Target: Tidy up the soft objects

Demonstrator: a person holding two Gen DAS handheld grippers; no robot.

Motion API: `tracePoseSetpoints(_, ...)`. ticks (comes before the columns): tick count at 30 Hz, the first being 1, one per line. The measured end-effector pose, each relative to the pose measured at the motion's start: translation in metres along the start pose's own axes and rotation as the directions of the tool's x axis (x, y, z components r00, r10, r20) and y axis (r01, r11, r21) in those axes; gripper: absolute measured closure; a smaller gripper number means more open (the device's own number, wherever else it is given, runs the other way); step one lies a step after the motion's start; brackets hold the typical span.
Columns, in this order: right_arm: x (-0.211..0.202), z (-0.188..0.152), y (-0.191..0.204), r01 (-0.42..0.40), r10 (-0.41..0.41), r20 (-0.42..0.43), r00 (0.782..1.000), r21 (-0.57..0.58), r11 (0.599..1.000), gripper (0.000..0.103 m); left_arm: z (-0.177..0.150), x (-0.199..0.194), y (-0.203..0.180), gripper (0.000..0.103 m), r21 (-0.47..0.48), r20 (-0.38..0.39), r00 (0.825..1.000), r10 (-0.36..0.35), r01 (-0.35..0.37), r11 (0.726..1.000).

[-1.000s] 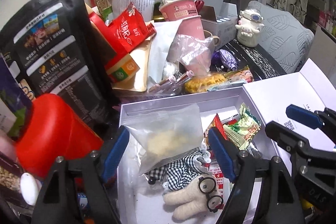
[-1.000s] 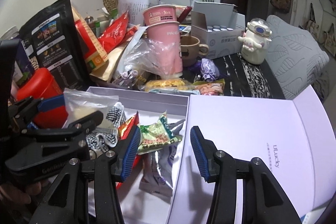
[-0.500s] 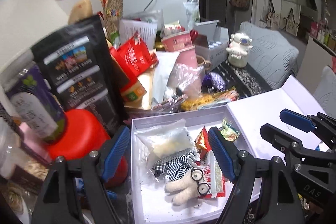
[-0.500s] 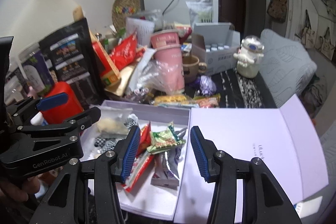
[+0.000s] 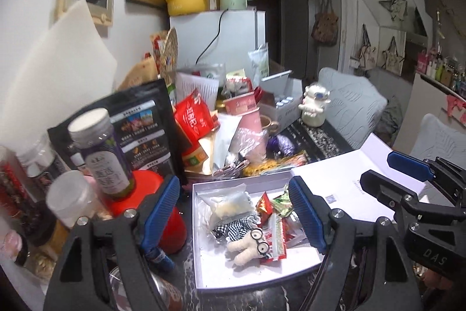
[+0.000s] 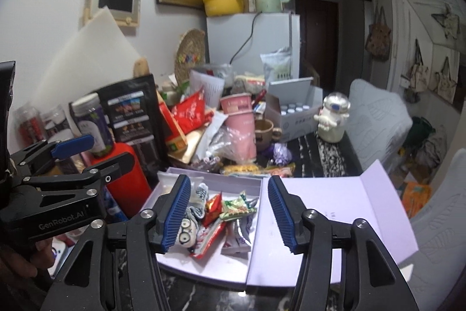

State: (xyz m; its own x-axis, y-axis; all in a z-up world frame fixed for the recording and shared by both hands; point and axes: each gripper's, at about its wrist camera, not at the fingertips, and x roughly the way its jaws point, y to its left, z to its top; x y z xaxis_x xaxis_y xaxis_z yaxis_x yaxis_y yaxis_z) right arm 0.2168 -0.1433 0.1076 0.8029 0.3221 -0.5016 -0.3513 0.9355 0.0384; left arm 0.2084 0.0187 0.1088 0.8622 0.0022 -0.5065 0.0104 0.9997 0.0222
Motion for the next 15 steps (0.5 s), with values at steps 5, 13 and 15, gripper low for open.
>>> tracePoseSetpoints(5, -0.034, -0.003, 0.005, 0.017, -0.016, 0.047, 0.999, -0.007, 1.000, 0.029, -0.002, -0.033, -0.001, 0.026, -0.002, 0.046, 0.999, 0.003, -0.003, 1.000)
tracePoseSetpoints(13, -0.073, -0.015, 0.013, 0.062, -0.061, 0.078, 0.995, -0.014, 0.998, 0.013, -0.014, -0.072, 0.000, 0.026, -0.007, 0.077, 0.997, -0.010, 0.011, 1.000)
tracePoseSetpoints(15, -0.081, -0.019, 0.014, 0.106, -0.104, 0.085, 0.991, -0.023, 0.994, 0.012, -0.017, -0.079, 0.000, 0.026, -0.008, 0.077, 0.997, -0.019, 0.020, 1.000)
